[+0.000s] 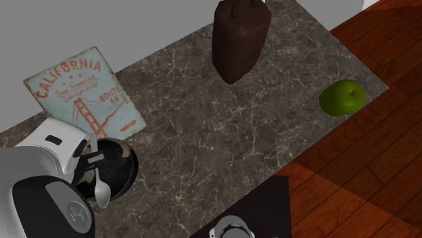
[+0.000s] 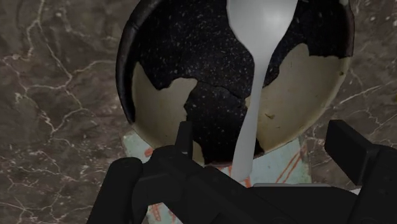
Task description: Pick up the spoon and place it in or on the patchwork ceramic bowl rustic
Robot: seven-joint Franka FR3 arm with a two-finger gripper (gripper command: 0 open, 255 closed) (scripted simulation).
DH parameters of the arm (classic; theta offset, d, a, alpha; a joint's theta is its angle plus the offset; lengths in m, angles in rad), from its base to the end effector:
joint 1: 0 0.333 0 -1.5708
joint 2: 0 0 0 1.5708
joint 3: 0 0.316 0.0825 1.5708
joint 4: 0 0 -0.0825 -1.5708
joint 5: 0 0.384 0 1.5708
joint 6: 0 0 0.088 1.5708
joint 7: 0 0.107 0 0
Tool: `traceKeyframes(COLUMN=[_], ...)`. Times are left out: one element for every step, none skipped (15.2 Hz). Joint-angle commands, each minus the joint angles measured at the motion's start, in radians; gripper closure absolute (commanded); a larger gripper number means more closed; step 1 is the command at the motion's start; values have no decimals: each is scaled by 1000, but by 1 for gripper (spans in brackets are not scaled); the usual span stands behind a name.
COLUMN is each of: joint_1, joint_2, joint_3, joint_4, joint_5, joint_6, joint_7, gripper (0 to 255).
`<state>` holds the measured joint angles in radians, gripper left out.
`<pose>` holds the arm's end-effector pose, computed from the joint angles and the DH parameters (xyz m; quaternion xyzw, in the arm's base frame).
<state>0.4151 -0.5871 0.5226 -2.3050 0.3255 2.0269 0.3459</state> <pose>0.2094 0.3715 0.5544 -0.9674 -0.2185 -0.0959 0.0842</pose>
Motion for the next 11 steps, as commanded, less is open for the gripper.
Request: traceKeyframes(joint_1=[1, 1, 1, 1, 1, 1, 1, 1, 1, 1, 1], joint_2=[-17, -25, -31, -31, -31, -31, -31, -31, -31, -31, -31], joint_3=[-17, -28, -36, -36, -36, -36, -36, -36, -36, -36, -36], joint_4=[37, 62, 83, 83, 83, 83, 83, 83, 83, 83, 83], joint_5=[-5, -9, -12, -12, -12, -12, -12, -12, -12, -12, -12], joint_6=[-55, -90, -117, -117, -117, -117, -117, -117, -117, -117, -117], joint_7=[0, 0, 1, 1, 1, 1, 1, 1, 1, 1, 1], gripper=[0, 0, 0, 0, 0, 0, 0, 0, 0, 0, 0])
